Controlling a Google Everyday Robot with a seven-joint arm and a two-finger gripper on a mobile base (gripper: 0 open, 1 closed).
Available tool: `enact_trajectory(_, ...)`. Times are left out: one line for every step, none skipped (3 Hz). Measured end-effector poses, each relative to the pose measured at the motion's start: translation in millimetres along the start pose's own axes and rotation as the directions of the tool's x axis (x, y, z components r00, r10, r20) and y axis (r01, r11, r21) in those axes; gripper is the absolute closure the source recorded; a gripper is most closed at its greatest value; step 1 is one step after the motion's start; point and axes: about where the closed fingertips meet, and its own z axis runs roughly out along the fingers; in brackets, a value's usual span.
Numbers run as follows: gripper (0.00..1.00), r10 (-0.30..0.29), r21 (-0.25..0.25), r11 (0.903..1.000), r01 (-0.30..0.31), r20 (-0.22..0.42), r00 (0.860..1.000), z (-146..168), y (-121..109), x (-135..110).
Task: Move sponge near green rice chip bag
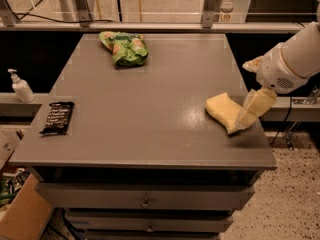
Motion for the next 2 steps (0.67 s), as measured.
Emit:
enact_trajectory(0.00, 0.032, -0.022, 0.9993, -0.032, 0.023, 0.999, 21.5, -8.7, 4.6)
enact_trajectory(0.00, 0.064, -0.053, 0.9966, -0.063, 0.028, 0.998, 33.8, -9.2, 6.2)
